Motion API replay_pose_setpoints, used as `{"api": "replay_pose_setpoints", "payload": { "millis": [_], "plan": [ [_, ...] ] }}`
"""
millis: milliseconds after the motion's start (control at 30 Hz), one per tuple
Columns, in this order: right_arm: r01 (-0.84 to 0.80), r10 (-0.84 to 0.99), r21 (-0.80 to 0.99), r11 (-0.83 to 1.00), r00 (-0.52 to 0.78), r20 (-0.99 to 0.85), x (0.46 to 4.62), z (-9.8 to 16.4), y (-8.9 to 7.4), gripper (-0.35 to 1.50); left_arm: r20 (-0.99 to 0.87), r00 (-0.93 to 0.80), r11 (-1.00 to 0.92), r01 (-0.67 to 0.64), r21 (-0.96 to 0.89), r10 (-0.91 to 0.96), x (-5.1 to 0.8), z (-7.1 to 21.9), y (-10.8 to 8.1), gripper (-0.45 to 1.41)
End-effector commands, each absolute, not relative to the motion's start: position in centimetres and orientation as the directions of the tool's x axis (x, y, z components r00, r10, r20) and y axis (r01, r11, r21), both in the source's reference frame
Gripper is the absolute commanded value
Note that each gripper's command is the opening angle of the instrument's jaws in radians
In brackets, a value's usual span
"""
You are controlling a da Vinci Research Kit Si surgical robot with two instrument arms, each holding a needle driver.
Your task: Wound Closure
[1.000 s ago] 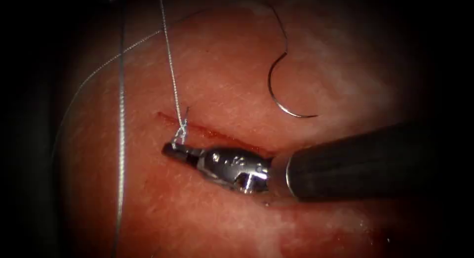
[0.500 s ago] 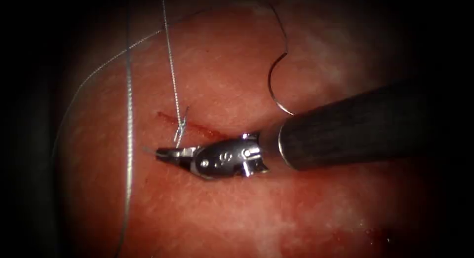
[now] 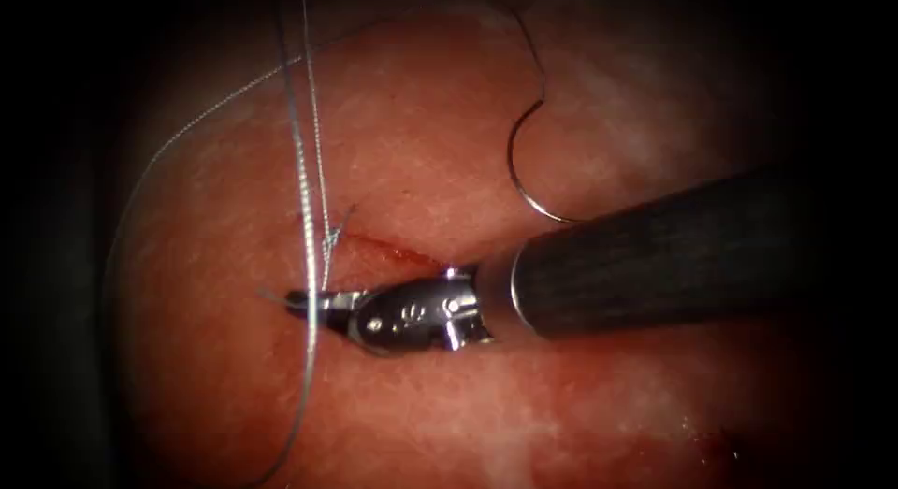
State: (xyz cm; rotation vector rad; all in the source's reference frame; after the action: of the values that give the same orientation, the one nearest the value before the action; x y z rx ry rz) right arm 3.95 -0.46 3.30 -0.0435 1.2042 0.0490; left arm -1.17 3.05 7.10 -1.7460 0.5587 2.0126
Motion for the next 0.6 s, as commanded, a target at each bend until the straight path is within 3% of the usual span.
{"api": "replay_pose_setpoints", "payload": {
  "millis": [33,600],
  "plan": [
    [-0.061,0.026,0.004,0.998,0.355,-0.935,4.02,3.28,-0.65,-0.35,-0.990,-0.128,-0.831,-0.555,0.028,0.053,-1.20,7.18,3.00,-0.45],
    [-0.095,0.031,-0.005,0.995,0.369,-0.929,3.91,3.15,-0.86,-0.35,-0.985,-0.170,-0.815,-0.576,0.065,0.042,-1.07,7.26,3.11,-0.45]
  ]
}}
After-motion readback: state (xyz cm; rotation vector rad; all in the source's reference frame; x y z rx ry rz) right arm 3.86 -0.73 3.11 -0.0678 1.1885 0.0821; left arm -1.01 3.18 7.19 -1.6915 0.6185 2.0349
